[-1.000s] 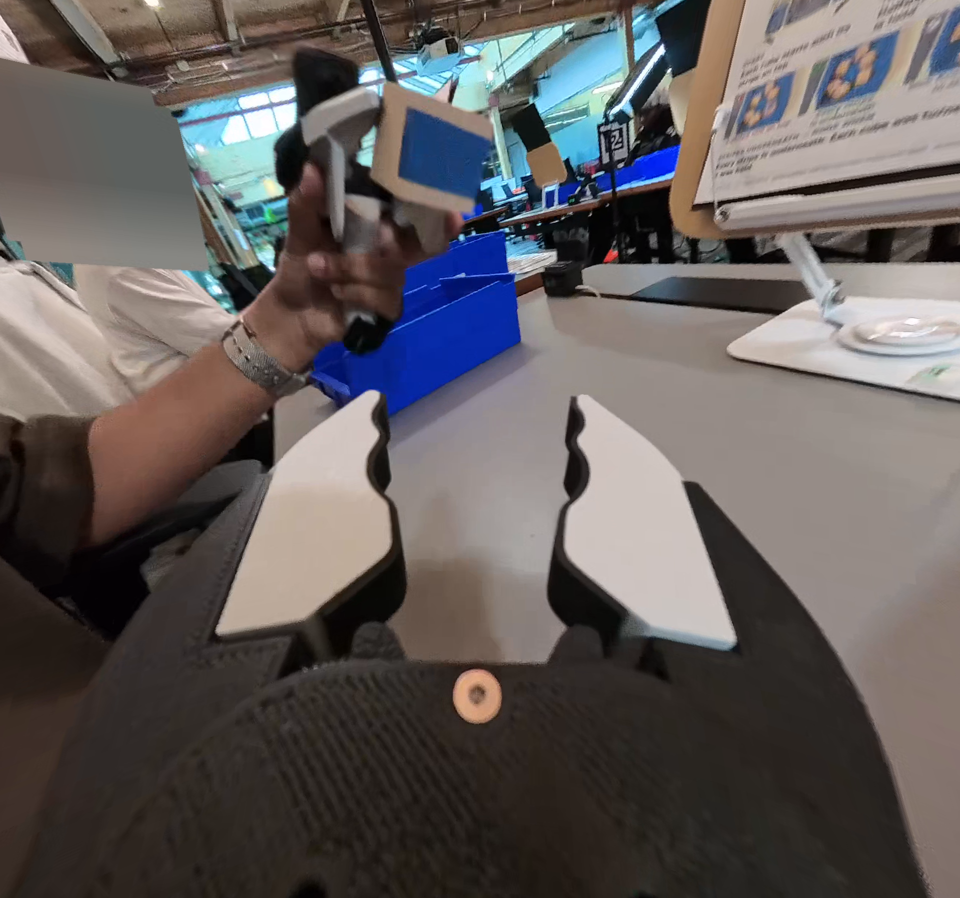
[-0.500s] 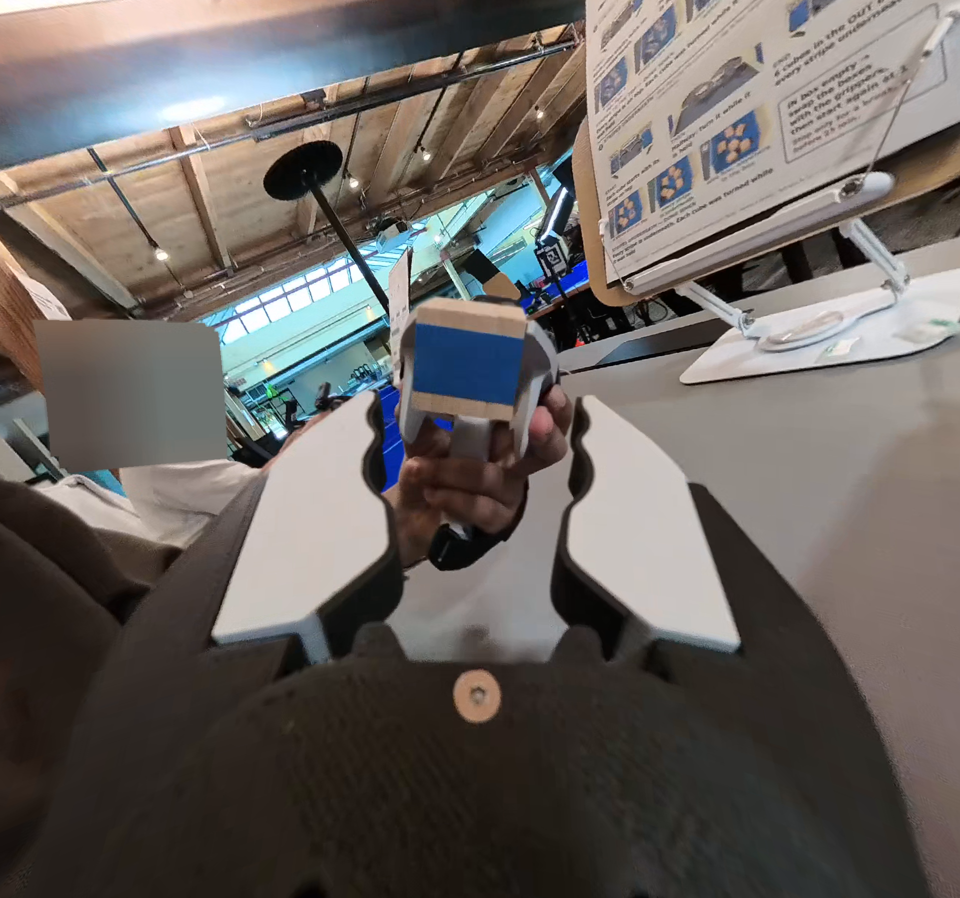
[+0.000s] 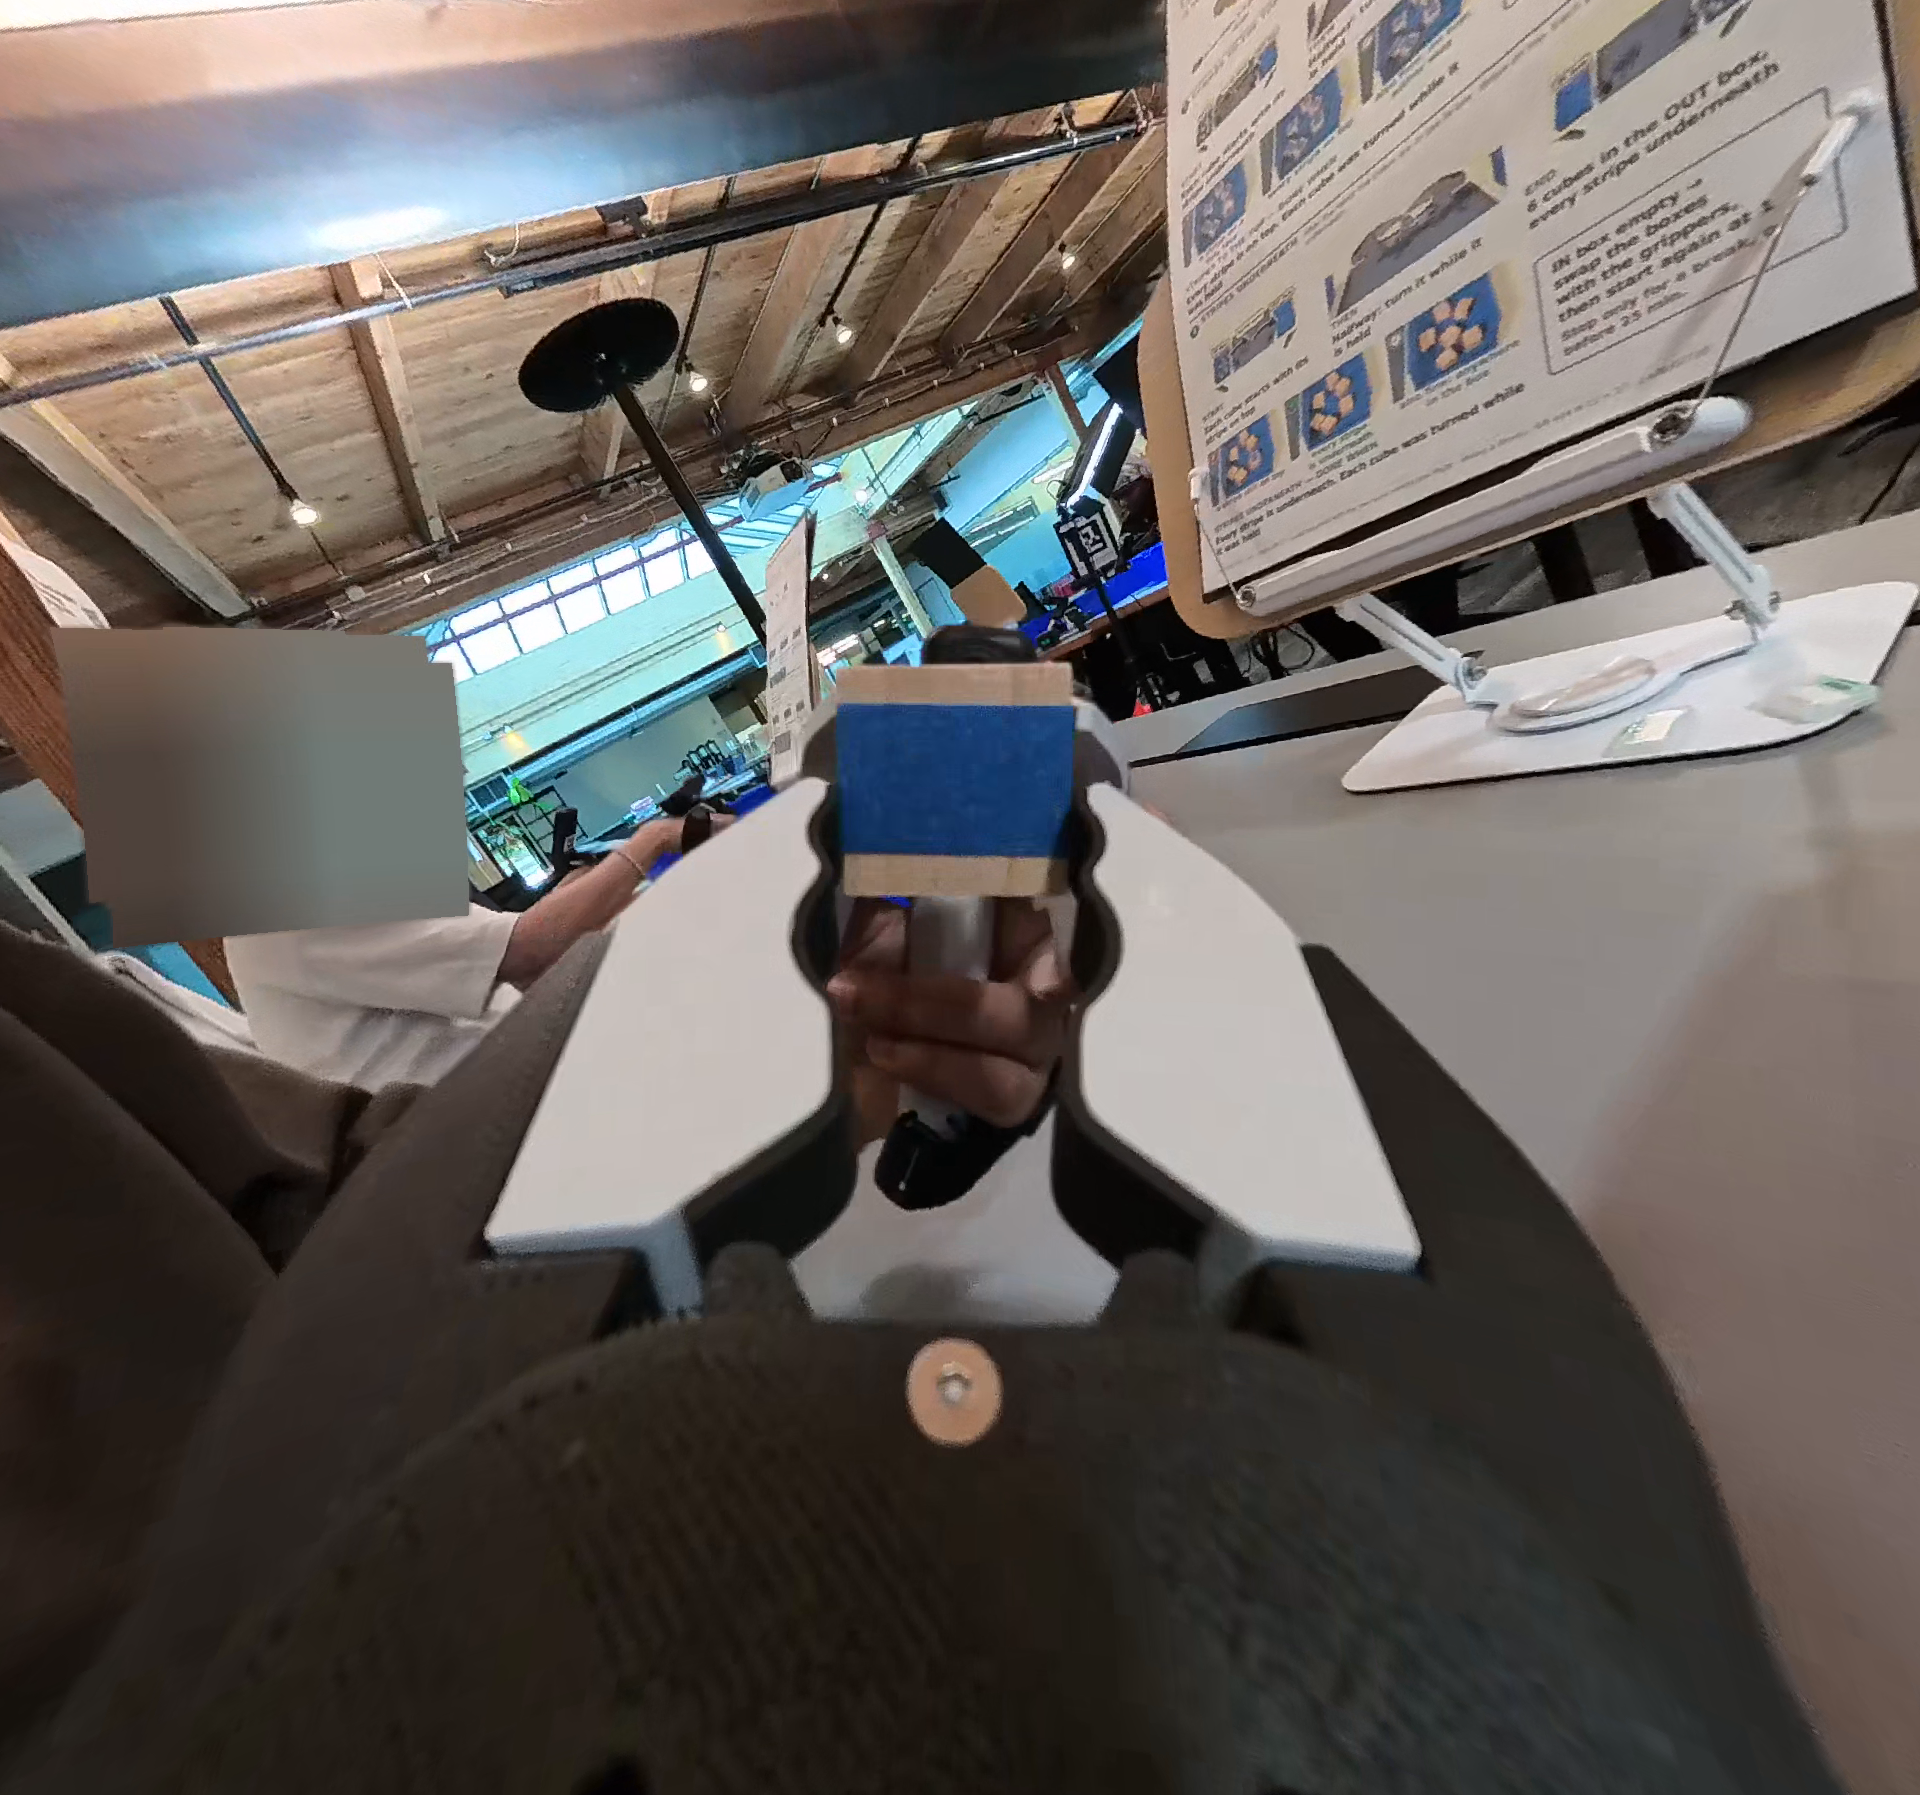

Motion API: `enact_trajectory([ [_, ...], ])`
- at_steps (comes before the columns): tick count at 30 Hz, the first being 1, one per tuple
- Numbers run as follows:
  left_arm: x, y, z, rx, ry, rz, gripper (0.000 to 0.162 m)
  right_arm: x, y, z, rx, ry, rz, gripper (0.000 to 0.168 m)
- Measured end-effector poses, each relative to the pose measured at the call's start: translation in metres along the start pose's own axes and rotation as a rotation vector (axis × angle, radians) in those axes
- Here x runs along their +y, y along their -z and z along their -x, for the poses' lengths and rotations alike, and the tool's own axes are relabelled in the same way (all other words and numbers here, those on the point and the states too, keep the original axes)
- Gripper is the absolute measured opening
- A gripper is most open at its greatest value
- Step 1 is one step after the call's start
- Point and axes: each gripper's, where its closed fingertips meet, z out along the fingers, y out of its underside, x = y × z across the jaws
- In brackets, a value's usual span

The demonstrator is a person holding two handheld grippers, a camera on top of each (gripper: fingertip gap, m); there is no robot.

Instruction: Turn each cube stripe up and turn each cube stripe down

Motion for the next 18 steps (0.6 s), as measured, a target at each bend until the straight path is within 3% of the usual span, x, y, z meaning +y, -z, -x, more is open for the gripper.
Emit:
enact_trajectory([
  [8, -0.017, 0.029, 0.001, -0.129, -0.041, -0.094, 0.045, -0.014, -0.007, -0.009, 0.013, -0.002, 0.036, 0.042],
  [13, -0.014, 0.047, -0.001, -0.231, -0.085, -0.087, 0.048, -0.071, 0.0, -0.037, 0.152, 0.127, -0.011, 0.042],
  [18, -0.012, 0.065, -0.005, -0.297, -0.074, -0.112, 0.057, -0.128, 0.027, -0.117, 0.451, 0.323, 0.023, 0.042],
])
